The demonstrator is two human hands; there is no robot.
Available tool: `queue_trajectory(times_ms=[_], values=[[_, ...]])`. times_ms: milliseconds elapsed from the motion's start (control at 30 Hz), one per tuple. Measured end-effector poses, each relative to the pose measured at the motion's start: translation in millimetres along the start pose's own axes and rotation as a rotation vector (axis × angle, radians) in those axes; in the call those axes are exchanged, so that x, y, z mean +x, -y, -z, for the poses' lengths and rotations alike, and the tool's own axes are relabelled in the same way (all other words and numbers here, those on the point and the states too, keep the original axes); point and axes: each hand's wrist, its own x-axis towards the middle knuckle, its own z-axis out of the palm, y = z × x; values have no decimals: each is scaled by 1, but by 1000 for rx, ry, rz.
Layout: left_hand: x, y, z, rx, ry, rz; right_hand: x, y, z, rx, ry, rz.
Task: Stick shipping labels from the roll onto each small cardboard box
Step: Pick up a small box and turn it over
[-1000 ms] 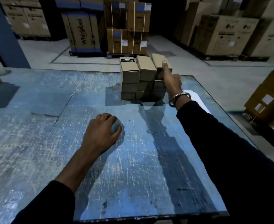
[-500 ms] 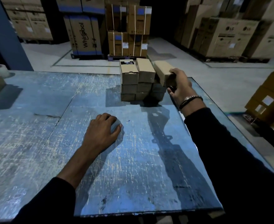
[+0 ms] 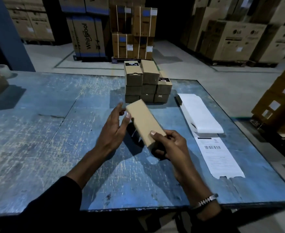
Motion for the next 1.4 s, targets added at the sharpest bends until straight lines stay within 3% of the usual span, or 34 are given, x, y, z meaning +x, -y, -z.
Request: queue_trajectory(times_ms=[100,300,367,500,600,700,767,833,867,933,1000,1233,1400], values=[[0,-4,0,-168,24,74,4,-5,6,-155,-19,115],[-3,-4,0,-273,87,95,-9,-18,4,-536,58,485],[-1,-2,1,-291,77,145,-15,-19,2,-514,128,451],[0,-3,-3,-319,30,218,-20,-11,1,-301,287,198],[1,-6,-8,-318,-11,259,-18,-15,-3,-350,271,218],[3,-11,-2,-316,-21,242,-12,-17,2,-401,262,323],[3,-15,6,-371,-70,190,-4,-17,10,-556,253,525],[1,-18,10,-393,-54,173,8,-23,15,-753,142,773],[-1,-18,9,-371,-1,170,14,-25,16,-742,58,788],[-7,-12,2,-318,147,159,21,-25,19,-603,-25,673],[-11,-8,-2,-288,242,138,22,-23,22,-543,14,565],[-6,-6,8,-133,391,-10,17,-19,22,-600,13,529],[-4,-4,9,-98,441,-34,15,-18,23,-738,117,405]])
